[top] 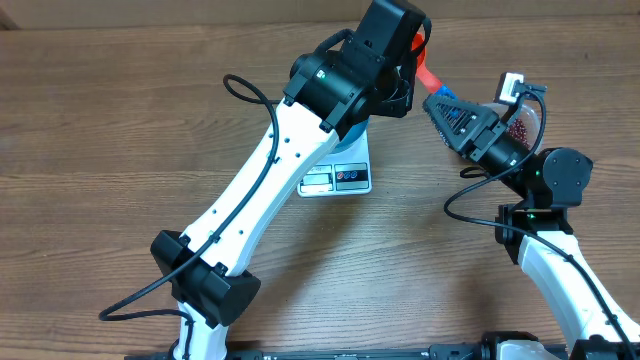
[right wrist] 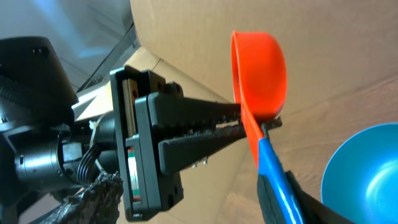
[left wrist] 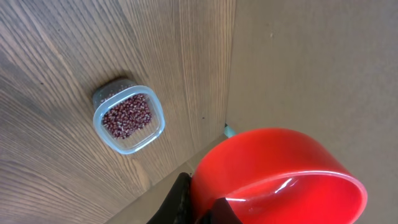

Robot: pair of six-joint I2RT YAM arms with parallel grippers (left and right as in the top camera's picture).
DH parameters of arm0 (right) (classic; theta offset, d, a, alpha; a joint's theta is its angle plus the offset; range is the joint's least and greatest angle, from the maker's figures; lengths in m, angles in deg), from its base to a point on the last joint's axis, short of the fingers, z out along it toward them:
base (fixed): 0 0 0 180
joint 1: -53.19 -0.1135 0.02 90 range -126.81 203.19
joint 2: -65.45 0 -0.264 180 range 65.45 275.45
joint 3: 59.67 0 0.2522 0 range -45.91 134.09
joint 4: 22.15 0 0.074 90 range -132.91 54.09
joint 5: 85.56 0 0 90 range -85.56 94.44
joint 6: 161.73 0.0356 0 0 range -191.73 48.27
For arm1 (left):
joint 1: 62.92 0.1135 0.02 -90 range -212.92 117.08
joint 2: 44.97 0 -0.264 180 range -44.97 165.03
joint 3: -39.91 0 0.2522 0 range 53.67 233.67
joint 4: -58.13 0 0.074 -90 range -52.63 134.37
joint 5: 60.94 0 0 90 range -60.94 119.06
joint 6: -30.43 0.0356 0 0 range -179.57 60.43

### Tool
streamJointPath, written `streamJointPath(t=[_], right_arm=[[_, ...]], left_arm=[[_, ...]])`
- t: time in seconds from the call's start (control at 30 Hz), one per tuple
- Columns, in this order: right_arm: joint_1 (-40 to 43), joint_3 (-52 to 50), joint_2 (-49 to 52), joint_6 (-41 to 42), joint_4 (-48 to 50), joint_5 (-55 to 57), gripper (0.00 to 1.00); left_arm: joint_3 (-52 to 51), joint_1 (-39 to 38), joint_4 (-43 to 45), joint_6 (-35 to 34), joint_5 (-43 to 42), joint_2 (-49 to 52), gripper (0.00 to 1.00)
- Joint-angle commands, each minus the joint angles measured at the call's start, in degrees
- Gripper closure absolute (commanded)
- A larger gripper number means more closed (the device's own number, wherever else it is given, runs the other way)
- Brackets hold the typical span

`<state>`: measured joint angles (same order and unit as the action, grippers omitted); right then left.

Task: Scoop item into bowl and weigh 150g on scale
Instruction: 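Close the right gripper on the blue scoop handle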

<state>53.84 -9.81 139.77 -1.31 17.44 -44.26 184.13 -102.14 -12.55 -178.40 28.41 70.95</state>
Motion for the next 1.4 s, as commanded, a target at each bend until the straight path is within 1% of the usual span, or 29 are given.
streamJointPath(t=[0.0, 0.1, 0.27, 0.33, 0.43, 0.63, 0.83, 0.9, 1.0, 1.03, 1.1, 1.17, 1.23, 1.27, 1.37], right_arm=[[-0.31, 1.03, -0.26, -2.01, 1.11, 3.10, 0.25], [-0.31, 1.03, -0.26, -4.42, 1.09, 3.32, 0.26], [-0.31, 1.03, -0.26, -6.12, 1.11, 3.69, 0.27], [-0.33, 1.03, -0.26, -8.11, 1.01, 3.69, 0.32], [-0.33, 1.03, -0.26, -9.03, 0.98, 3.65, 0.35], [-0.31, 1.03, -0.26, -9.25, 0.02, 3.67, 0.52], [-0.31, 1.01, -0.26, -9.25, -0.35, 3.67, 0.52], [-0.31, 1.01, -0.26, -9.25, -0.35, 3.67, 0.53], [-0.31, 1.01, -0.26, -9.25, -0.35, 3.67, 0.60], [-0.31, 1.01, -0.26, -9.25, -0.35, 3.69, 0.65], [-0.31, 1.01, -0.26, -9.25, -0.35, 3.69, 0.71], [-0.31, 1.01, -0.26, -9.42, -0.35, 3.69, 0.74], [-0.31, 1.01, -0.26, -9.44, -0.35, 3.72, 0.80], [-0.31, 1.01, -0.26, -9.44, -0.35, 3.72, 0.81], [-0.31, 1.01, -0.26, -9.44, -0.35, 3.72, 0.86]], left_arm=[[1.27, 0.63, 0.04, -0.59, 0.35, -1.27, 0.96], [1.27, 0.63, 0.02, -0.59, -0.66, -1.27, 0.96], [1.27, 0.63, 0.04, -0.59, -0.90, -1.27, 0.96], [1.27, 0.63, 0.02, -0.59, -1.09, -1.27, 0.95], [1.27, 0.63, 0.02, -0.59, -2.03, -1.27, 0.96], [1.27, 0.63, 0.00, -0.57, -2.32, -1.27, 0.96], [1.27, 0.63, -0.20, -0.57, -3.89, -1.27, 0.95], [1.27, 0.63, -0.48, -0.57, -3.89, -1.27, 0.95], [1.27, 0.63, -1.20, -0.57, -3.89, -1.27, 0.95], [1.27, 0.63, -1.31, -0.57, -3.91, -1.27, 0.95], [1.27, 0.63, -1.33, -0.57, -3.91, -1.27, 0.95], [1.27, 0.63, -1.31, -0.57, -3.91, -1.27, 0.95], [1.27, 0.63, -1.31, -0.59, -3.91, -1.27, 0.95], [1.27, 0.63, -1.29, -0.57, -3.91, -1.27, 0.95], [1.27, 0.63, -1.33, -0.57, -3.89, -1.27, 0.92]])
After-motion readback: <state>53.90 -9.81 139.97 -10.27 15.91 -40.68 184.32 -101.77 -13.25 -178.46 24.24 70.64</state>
